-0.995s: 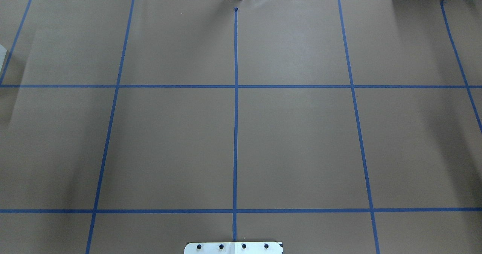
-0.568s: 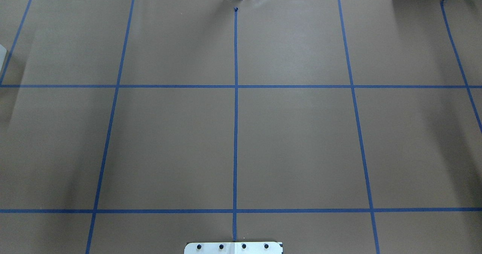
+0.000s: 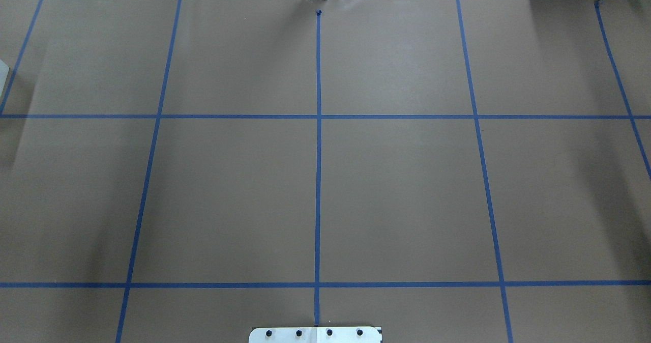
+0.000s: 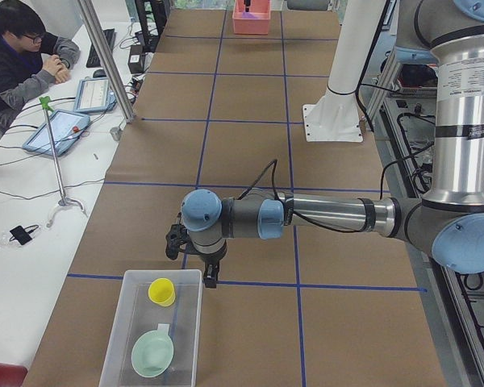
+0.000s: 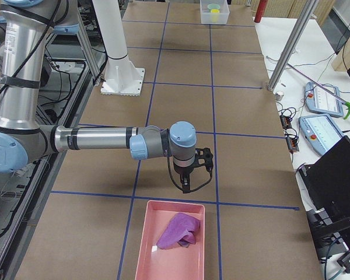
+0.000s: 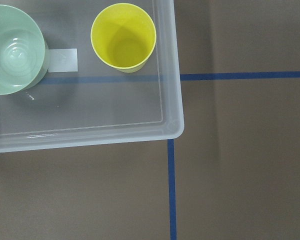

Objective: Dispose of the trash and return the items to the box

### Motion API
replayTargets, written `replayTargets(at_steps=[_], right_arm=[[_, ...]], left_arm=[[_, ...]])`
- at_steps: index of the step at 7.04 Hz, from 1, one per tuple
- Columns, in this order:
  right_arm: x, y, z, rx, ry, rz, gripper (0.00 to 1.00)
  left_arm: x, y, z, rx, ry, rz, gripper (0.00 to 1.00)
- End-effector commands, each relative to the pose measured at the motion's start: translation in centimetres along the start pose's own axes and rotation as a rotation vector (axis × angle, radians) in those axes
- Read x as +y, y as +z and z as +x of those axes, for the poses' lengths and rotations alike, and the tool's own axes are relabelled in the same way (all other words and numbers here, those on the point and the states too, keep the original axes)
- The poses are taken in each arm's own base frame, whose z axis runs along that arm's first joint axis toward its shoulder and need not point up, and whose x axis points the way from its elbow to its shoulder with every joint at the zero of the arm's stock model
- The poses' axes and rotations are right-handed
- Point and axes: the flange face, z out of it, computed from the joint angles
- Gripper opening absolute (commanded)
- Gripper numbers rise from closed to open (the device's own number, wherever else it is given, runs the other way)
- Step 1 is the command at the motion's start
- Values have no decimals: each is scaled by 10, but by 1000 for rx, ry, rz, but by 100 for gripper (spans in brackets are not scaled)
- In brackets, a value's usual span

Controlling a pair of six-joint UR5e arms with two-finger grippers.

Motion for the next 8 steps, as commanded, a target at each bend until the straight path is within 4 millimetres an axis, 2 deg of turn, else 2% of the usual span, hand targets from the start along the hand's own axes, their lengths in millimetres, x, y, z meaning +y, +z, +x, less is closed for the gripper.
replayTargets(at_steps=[1, 8], right_arm=[[0, 0, 0, 0, -3, 2, 100], [-2, 2, -5, -5, -12, -2, 100]], left_arm=[[0, 0, 0, 0, 0, 0, 99], [0, 1, -1, 0, -1, -2, 99]])
